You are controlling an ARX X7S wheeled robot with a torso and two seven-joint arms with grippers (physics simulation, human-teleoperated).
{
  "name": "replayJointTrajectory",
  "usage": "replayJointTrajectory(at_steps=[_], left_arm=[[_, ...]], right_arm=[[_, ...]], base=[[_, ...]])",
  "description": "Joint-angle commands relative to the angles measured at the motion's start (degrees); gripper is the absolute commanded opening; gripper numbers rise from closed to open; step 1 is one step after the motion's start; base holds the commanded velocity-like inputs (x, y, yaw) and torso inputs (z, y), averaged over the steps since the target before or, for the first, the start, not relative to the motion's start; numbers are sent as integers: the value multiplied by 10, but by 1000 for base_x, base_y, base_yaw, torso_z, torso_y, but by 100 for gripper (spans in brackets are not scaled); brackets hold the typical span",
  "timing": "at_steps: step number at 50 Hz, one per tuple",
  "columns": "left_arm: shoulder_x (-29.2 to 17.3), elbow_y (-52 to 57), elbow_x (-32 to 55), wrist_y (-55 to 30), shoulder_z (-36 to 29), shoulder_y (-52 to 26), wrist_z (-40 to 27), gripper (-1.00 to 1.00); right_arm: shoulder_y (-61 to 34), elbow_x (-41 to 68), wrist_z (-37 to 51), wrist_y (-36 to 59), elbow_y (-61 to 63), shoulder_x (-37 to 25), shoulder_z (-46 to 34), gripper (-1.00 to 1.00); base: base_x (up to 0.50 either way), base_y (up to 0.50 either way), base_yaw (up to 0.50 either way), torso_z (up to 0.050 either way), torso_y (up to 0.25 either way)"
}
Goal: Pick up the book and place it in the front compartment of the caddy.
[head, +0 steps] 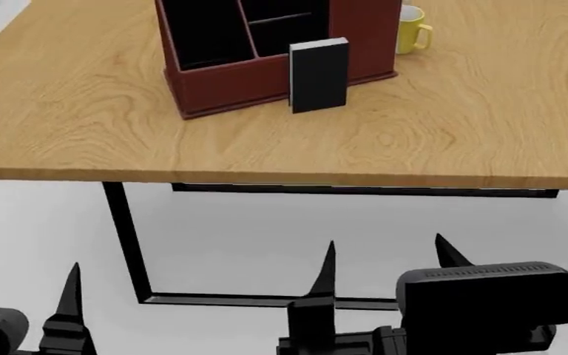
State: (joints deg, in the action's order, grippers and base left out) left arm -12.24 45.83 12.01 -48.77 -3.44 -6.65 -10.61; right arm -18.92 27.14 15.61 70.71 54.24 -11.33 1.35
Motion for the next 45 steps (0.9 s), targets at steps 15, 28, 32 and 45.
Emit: replayJointTrajectory(at_steps=[15, 28, 32, 45], left_arm=[[3, 9, 7, 13, 13, 11, 12, 100], [0, 12, 13, 17, 15, 13, 8, 100], [-1, 14, 14, 16, 15, 12, 6, 100], [-4, 17, 19, 17, 16, 13, 2, 100]], right_arm=[[-2, 5, -3, -3, 2, 2, 4, 100], [-2, 12, 3, -3, 5, -6, 6, 100], [-4, 15, 6, -1, 7, -7, 7, 100], [-16, 28, 14, 10, 13, -9, 13, 100]], base=[[500, 66, 0, 0, 0], [500, 65, 0, 0, 1], [500, 66, 0, 0, 3], [500, 66, 0, 0, 2]])
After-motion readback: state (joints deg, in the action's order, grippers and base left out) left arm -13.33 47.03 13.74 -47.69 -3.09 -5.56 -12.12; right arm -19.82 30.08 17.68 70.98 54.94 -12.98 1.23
